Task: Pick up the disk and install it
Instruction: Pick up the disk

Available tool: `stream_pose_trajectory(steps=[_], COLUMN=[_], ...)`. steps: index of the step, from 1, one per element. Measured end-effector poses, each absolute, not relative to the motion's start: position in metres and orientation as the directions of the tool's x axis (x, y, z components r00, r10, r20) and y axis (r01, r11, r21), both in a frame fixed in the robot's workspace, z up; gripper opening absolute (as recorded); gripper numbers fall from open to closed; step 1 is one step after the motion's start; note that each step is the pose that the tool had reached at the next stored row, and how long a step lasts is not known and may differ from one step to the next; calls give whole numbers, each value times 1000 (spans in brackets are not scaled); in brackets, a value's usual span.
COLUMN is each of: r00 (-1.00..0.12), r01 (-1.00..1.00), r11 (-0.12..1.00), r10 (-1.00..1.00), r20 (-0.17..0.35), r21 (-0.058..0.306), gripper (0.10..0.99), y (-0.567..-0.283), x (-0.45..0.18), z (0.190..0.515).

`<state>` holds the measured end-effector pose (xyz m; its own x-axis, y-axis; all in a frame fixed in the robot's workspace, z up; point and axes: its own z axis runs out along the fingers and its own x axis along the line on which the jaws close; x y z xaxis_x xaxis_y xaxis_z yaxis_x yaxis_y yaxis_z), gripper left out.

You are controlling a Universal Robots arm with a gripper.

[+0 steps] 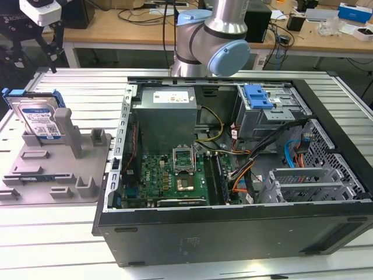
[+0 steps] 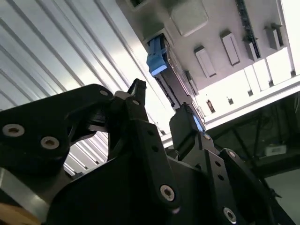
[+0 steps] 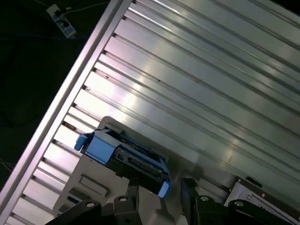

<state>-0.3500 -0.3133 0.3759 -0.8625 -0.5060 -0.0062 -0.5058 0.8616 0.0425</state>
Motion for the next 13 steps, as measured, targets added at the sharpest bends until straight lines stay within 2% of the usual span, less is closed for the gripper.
stream_pose_trajectory(steps=[11, 12, 13], r00=[-677, -664, -652], r01=[-736, -747, -757], r11=[676, 663, 652], r10=[-736, -748, -758], r20=[-6, -6, -6], r21=[42, 42, 42], gripper=[482, 490, 557], y=[-313, -313, -313], x=[-350, -350, -350], z=[375, 375, 375])
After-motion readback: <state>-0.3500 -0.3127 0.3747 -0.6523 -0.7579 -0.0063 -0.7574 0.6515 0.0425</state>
